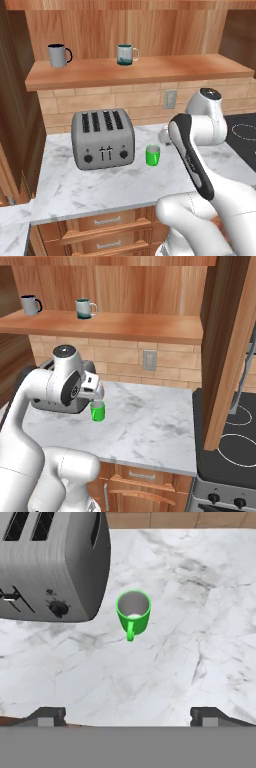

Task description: Pick the mug on the counter and place it in the cabinet with the handle facing the right, like the mugs already inside.

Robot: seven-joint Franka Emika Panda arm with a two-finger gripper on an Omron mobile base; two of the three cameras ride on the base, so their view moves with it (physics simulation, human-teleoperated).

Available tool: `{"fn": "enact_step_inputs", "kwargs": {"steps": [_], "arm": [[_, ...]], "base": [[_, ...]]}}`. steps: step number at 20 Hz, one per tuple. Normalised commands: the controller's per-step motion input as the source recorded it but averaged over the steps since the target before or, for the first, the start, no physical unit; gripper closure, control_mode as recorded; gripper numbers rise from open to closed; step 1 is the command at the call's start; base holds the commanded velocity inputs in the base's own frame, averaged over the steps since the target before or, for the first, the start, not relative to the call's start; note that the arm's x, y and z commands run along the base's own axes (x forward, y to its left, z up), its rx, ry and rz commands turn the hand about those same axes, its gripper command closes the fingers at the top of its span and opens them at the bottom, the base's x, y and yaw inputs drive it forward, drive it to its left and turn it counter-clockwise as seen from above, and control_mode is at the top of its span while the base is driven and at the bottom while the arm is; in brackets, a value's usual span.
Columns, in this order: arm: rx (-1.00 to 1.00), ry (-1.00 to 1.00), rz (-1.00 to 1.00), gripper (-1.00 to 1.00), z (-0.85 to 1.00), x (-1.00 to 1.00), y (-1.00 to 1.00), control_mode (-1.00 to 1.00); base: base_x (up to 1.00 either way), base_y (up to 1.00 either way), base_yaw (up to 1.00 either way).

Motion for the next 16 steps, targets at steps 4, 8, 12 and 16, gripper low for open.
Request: {"fn": "enact_step_inputs", "kwargs": {"steps": [4, 8, 12, 16], "arm": [[0.00, -0.04, -0.03, -1.00, -0.44, 0.00, 0.00, -1.00], [0.00, -0.06, -0.05, -1.00, -0.43, 0.00, 0.01, -1.00], [0.00, -0.06, -0.07, -1.00, -0.36, 0.04, 0.00, -1.00], [0.00, -0.04, -0.10, -1.00, -0.32, 0.17, 0.05, -1.00]], "base": [[0.00, 0.00, 0.00], [0.00, 0.00, 0.00], [0.00, 0.00, 0.00], [0.00, 0.00, 0.00]]}}
